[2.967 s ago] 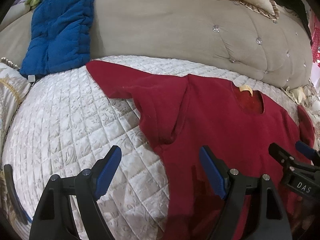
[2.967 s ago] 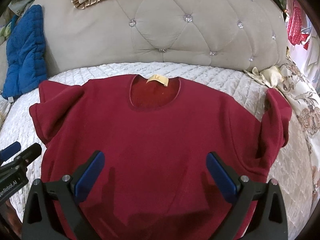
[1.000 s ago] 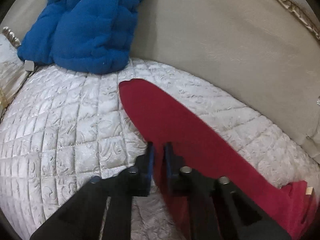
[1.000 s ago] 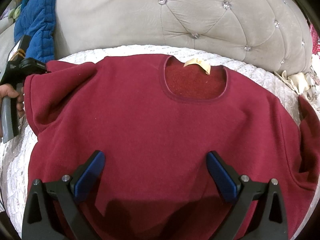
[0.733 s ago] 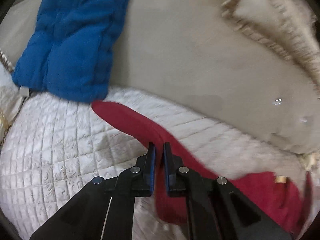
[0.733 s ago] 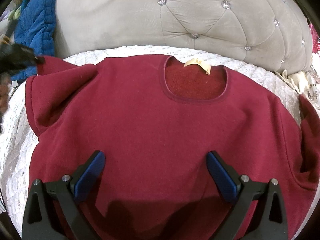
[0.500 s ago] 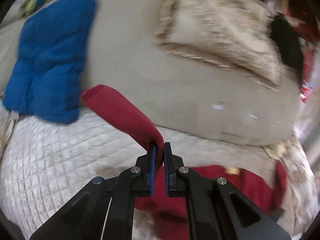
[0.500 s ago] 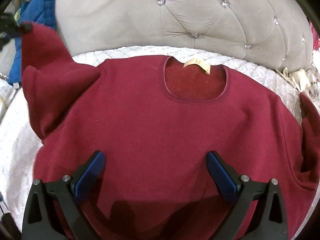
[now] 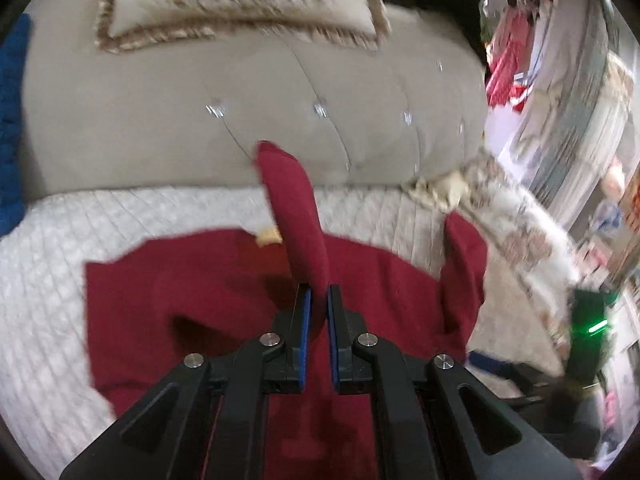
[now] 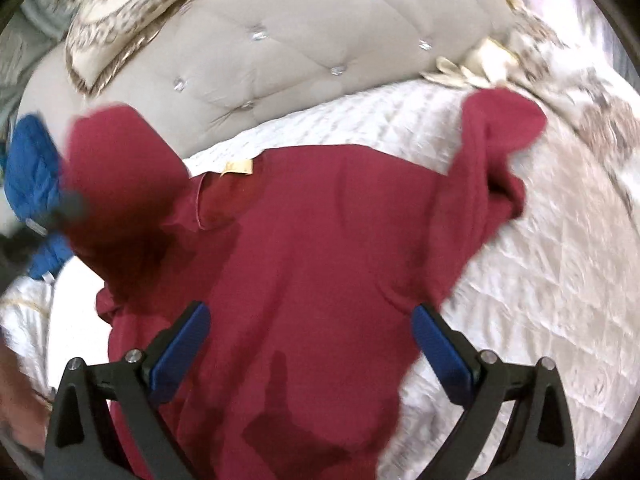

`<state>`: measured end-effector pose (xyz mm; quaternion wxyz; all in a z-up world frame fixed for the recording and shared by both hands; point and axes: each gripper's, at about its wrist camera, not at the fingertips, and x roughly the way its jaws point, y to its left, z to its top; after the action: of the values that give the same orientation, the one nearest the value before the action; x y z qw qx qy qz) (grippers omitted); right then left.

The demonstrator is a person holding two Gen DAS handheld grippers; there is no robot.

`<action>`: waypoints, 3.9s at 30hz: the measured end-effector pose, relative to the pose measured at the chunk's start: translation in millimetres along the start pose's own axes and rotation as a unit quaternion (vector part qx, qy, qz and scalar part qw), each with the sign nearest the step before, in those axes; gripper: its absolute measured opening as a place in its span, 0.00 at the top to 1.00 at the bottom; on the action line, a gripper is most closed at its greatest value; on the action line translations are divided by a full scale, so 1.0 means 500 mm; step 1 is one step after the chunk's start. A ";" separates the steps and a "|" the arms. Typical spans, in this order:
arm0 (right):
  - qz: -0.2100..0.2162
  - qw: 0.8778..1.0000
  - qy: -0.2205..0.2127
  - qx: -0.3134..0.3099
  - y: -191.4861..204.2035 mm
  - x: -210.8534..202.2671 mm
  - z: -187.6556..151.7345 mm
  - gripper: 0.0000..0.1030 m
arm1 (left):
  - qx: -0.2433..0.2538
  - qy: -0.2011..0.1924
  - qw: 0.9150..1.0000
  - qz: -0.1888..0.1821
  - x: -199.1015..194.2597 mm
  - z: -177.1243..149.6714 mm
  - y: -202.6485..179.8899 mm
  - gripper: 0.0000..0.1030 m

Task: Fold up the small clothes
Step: 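Fold the held sleeve across the shirt body and open the left tool, then move the right tool to the other sleeve and grasp its cuff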

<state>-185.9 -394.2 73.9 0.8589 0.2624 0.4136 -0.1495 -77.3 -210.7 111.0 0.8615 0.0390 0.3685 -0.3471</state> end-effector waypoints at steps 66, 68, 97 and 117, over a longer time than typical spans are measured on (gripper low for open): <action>-0.121 0.965 -0.063 -0.224 0.026 0.102 0.182 0.92 | -0.064 0.052 0.979 0.188 -0.057 -0.151 0.326 0.74; -0.104 0.972 -0.028 -0.211 0.023 0.109 0.171 0.84 | -0.056 0.058 0.979 0.186 -0.051 -0.156 0.319 0.74; -0.060 0.985 -0.021 -0.162 -0.030 0.027 0.052 0.30 | -0.075 0.051 0.976 0.197 -0.053 -0.154 0.306 0.71; -0.082 0.987 0.000 -0.141 -0.015 0.111 0.065 0.27 | -0.053 0.027 0.979 0.196 -0.064 -0.141 0.242 0.71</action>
<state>-134.9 -421.2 44.2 0.8718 0.1043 0.4510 -0.1599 -59.7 -78.4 58.2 0.9035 0.0740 0.3944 -0.1502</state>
